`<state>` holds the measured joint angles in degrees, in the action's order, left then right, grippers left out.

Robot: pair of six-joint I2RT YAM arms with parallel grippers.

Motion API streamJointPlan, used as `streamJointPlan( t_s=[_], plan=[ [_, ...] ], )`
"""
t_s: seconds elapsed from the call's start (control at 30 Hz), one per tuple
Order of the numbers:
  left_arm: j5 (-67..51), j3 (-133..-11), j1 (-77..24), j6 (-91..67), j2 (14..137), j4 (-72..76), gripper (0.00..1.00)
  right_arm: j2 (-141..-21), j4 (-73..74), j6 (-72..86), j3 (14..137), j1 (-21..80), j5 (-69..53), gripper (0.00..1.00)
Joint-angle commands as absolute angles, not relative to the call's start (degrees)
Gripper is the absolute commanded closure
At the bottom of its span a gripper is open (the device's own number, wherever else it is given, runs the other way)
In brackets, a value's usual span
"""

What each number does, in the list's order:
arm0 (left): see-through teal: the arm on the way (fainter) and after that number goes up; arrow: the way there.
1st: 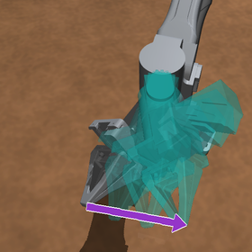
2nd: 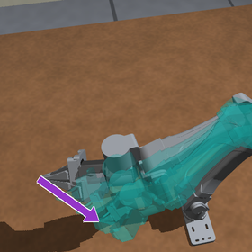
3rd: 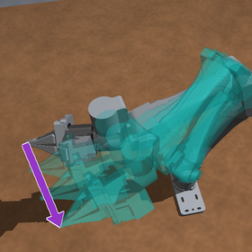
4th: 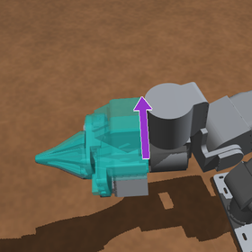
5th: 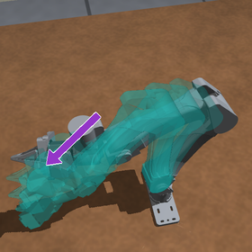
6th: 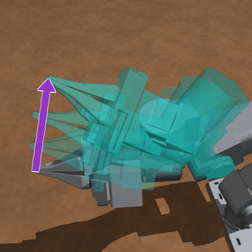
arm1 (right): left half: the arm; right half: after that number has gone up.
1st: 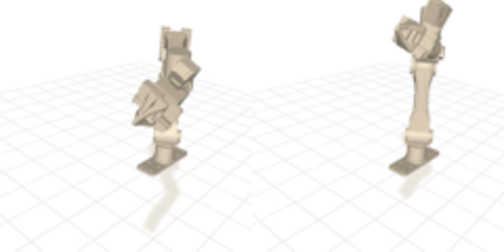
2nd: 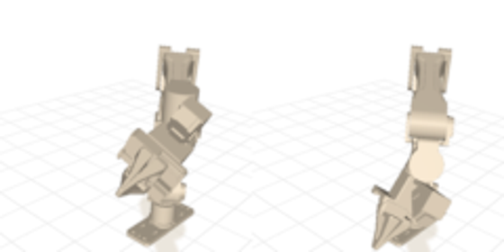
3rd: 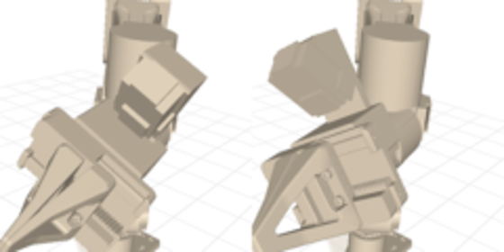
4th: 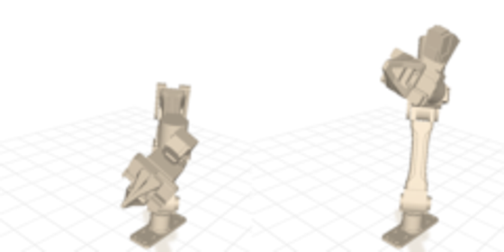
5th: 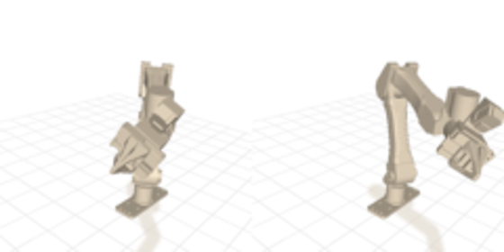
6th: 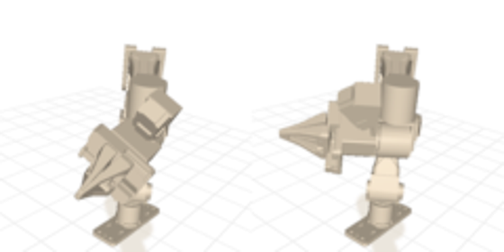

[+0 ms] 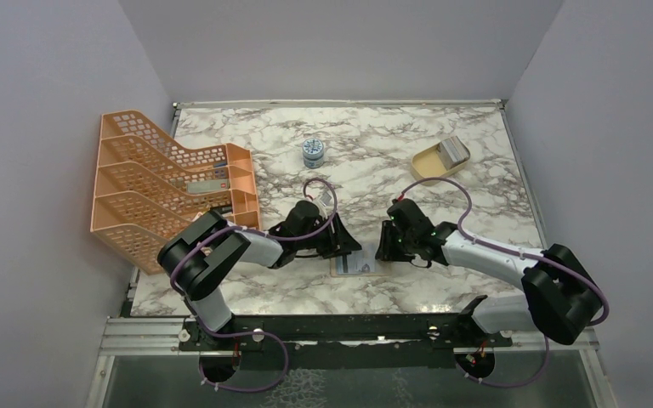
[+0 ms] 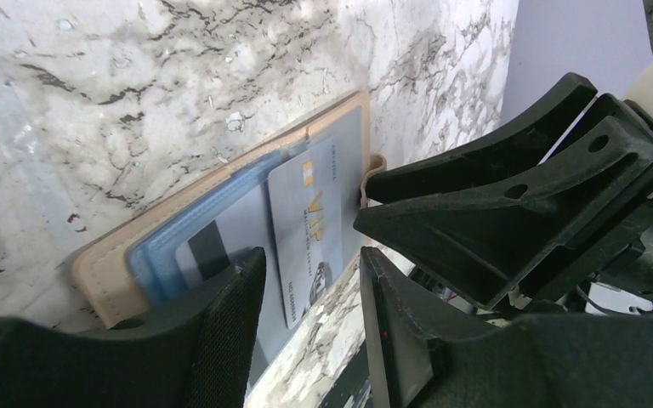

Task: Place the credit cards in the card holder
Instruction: Insert the credit card into the card holder.

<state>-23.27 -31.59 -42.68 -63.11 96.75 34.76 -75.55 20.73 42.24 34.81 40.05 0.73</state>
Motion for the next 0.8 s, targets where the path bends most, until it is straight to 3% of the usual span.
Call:
streamJointPlan(
  t_s=[0.0, 0.17, 0.53, 0.77],
  plan=[
    [-22.7, -32.4, -43.8, -61.8, 96.5, 32.0, 0.52, -76.8, 17.0, 43.3, 33.2, 40.3, -3.8, 0.63],
    [-23.2, -33.6, -45.1, -62.8, 98.5, 32.1, 0.53, -76.3, 15.4, 43.6, 33.2, 40.3, -7.1, 0.63],
    [-21.9, -34.7, -45.9, -63.1, 97.8, 31.4, 0.55, -72.1, 30.2, 41.9, 39.0, 40.2, 13.0, 0.69],
    [-21.6, -35.2, -45.9, -62.9, 98.1, 31.3, 0.55, -74.5, 30.6, 42.5, 38.1, 40.3, 15.4, 0.71]
  ],
)
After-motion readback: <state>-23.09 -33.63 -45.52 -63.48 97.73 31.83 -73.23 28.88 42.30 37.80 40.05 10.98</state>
